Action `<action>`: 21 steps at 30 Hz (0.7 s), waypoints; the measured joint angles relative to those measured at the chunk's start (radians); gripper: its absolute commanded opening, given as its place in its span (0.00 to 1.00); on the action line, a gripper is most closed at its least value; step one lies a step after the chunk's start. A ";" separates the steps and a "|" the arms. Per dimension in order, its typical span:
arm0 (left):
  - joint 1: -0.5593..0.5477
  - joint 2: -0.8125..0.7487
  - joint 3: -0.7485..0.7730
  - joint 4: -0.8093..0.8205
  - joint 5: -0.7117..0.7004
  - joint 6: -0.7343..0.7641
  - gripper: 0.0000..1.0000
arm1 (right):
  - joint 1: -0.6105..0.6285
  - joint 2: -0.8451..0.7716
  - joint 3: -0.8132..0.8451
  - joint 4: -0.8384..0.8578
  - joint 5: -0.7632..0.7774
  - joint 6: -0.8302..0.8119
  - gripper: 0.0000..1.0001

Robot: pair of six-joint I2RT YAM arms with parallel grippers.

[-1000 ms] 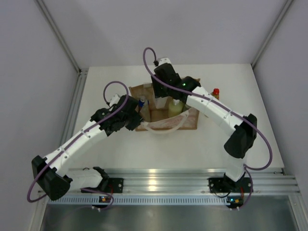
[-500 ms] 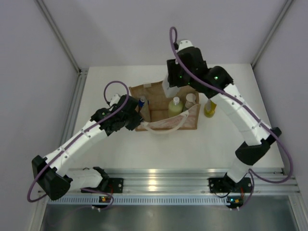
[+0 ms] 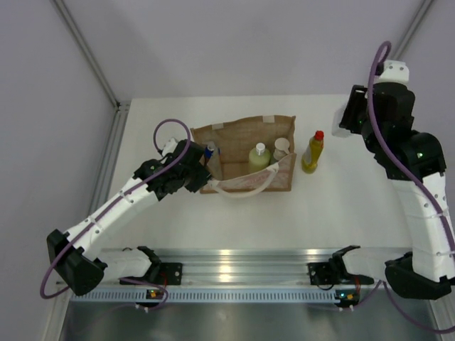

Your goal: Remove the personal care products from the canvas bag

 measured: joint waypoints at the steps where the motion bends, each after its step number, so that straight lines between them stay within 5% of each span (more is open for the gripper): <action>1: 0.000 0.000 0.001 0.000 0.000 0.002 0.35 | -0.013 -0.019 -0.049 0.000 0.002 -0.002 0.00; 11: 0.001 0.000 0.002 -0.001 0.010 0.019 0.35 | -0.325 -0.042 -0.639 0.178 -0.134 -0.034 0.00; 21: 0.002 0.000 0.026 -0.006 0.027 0.031 0.35 | -0.474 0.135 -0.836 0.531 -0.391 -0.132 0.00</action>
